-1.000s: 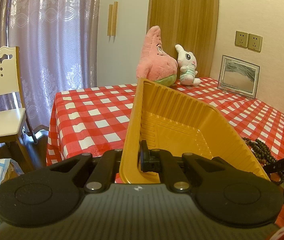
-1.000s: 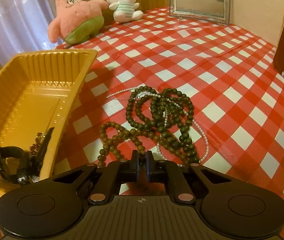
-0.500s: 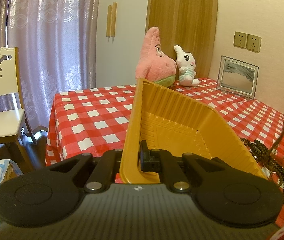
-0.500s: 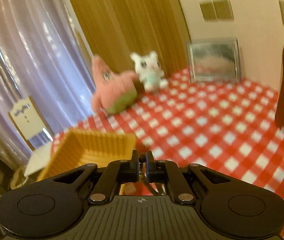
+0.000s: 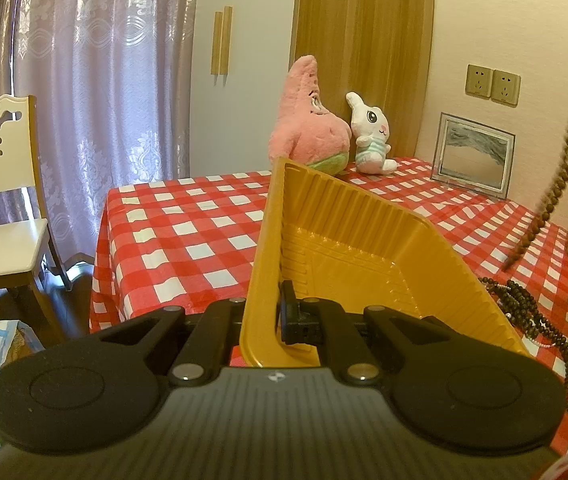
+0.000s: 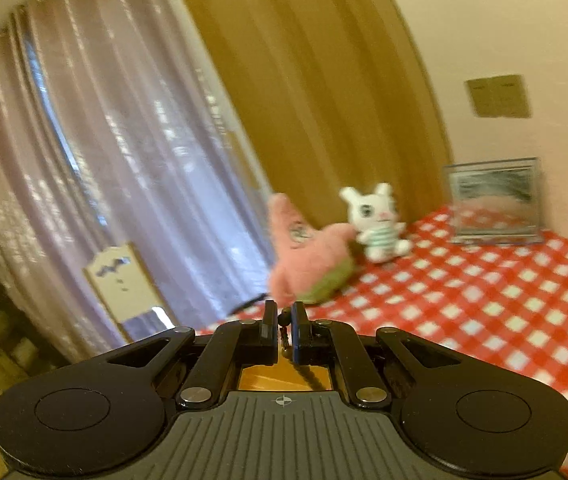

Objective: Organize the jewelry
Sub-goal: 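Lift the necklace over the tray held by the left gripper and release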

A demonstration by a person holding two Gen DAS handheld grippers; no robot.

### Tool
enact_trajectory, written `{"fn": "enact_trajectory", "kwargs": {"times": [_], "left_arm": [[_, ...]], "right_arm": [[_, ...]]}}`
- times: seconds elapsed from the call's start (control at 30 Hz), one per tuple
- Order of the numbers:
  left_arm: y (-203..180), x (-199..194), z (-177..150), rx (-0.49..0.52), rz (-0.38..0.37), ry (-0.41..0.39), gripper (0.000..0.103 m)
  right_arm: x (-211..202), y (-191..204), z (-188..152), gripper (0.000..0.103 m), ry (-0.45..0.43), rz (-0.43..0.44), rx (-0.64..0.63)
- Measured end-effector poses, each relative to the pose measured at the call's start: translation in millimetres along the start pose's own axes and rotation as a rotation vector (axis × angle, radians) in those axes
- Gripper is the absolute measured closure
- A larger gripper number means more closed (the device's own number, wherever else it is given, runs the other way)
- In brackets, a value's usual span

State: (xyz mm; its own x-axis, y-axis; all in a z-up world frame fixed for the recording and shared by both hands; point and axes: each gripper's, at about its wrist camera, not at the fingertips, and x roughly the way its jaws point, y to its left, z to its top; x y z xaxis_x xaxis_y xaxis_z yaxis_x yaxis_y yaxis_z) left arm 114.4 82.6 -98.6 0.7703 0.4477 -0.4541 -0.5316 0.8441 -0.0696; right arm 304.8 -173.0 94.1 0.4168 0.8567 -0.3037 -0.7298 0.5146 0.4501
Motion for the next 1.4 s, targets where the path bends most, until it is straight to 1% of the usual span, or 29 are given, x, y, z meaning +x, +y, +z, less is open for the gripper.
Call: {"fn": "enact_trajectory", "kwargs": {"times": [0.13,0.27,0.4,0.5,0.6,0.77,0.87,0.93,1.0,1.03,1.07,1.1,1.2,1.4], "left_arm": [[1,-1,-1,-0.003,-0.002,-0.001,0.098],[0,-2,0,-0.007,-0.005,-0.007,0.098],[0,-3,0,-0.009,-0.008,-0.011,0.098],[0,-3,0,-0.012,-0.007,-0.009,0.098],[1,-3,-1,-0.014,-0.006,-0.009,0.098],[2,-4,-2,-0.016,-0.008,-0.010,0.098],[3,-4,-2,-0.018,-0.006,-0.008,0.098],[3,-3,-3,-0.018,-0.004,-0.005,0.098],[4,-3,-3,-0.017,-0.002,-0.002,0.098],[4,-3,-4,-0.017,-0.002,-0.002,0.098],[4,-3,-3,-0.017,-0.001,-0.003,0.098],[4,-3,-3,-0.017,-0.001,-0.003,0.098],[4,-2,-3,-0.016,-0.001,-0.005,0.098],[4,-1,-3,-0.017,0.001,-0.003,0.098]], "right_arm": [[20,21,-2,0.097,0.023,0.074,-0.004],[48,42,-13,0.097,0.065,0.138,-0.003],[73,52,-33,0.097,0.117,0.159,-0.007],[91,54,-53,0.097,0.169,0.158,-0.001],[105,52,-77,0.097,0.240,0.150,-0.003],[124,44,-121,0.097,0.345,0.091,-0.023],[132,33,-144,0.097,0.375,0.051,-0.022],[133,28,-152,0.097,0.378,0.024,-0.030],[131,28,-155,0.092,0.383,0.008,-0.044],[129,27,-156,0.078,0.380,0.000,-0.048],[125,25,-156,0.060,0.370,-0.002,-0.044],[120,25,-155,0.054,0.353,0.000,-0.036],[107,25,-151,0.052,0.322,0.001,-0.037],[83,6,-151,0.052,0.319,-0.056,-0.017]]}}
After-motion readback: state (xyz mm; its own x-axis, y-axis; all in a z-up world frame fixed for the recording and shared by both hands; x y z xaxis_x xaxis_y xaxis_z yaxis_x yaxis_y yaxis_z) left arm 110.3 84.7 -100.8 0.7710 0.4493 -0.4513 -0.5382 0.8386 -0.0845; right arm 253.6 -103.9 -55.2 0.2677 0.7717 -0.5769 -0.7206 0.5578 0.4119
